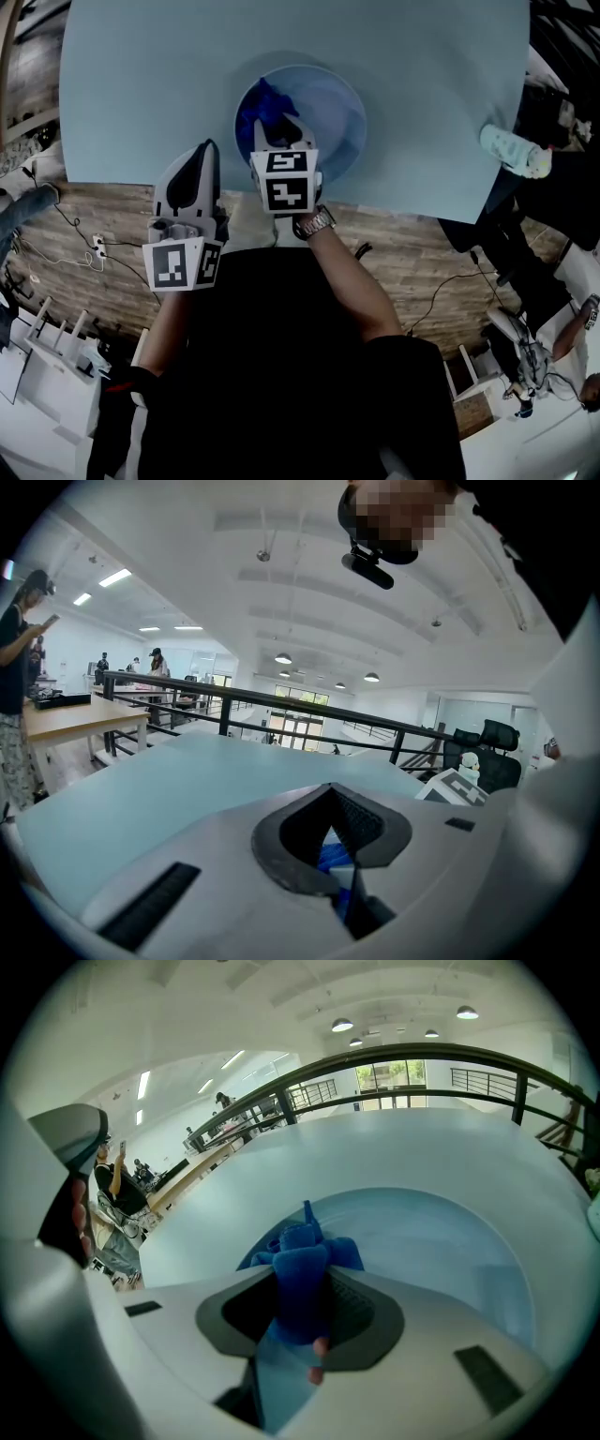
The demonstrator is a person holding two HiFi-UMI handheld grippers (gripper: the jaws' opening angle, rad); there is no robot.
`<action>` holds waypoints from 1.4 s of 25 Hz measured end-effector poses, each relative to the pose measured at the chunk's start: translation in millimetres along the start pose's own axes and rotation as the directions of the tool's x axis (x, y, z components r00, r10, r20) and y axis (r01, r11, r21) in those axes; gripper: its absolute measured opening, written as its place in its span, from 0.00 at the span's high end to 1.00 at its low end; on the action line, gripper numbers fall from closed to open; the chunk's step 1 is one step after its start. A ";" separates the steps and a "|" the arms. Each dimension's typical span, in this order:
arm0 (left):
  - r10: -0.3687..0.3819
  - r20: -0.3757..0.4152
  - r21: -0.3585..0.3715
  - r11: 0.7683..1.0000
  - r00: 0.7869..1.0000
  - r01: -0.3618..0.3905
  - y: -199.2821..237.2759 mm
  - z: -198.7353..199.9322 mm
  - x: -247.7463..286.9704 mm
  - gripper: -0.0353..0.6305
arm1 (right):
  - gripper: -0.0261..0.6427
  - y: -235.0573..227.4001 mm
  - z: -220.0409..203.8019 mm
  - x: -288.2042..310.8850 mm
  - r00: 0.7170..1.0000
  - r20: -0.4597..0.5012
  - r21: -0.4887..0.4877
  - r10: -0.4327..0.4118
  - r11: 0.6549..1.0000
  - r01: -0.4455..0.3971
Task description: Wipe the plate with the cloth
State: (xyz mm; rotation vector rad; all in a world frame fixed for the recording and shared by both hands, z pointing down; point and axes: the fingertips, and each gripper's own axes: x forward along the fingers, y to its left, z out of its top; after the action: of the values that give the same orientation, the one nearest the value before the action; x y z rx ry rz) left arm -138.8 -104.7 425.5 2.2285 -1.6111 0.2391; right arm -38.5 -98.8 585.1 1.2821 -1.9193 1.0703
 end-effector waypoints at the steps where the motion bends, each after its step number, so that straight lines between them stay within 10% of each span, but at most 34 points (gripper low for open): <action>1: -0.002 -0.001 0.000 1.000 1.000 0.002 -1.1 -0.1 0.6 0.94 | 0.78 -1.0 -0.2 -0.5 1.000 0.000 -0.001 -0.001 1.000 0.001; 35: -0.073 -0.006 0.018 0.997 0.997 0.073 -39.6 -4.1 18.1 0.94 | 0.78 -94.8 -13.0 -34.9 0.988 0.009 0.112 -0.154 0.982 0.152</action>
State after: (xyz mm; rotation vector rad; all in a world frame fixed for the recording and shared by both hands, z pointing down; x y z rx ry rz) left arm -95.2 -108.2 427.7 2.2933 -1.5266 0.2406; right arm 62.9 -91.8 591.4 1.4793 -1.7624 1.1026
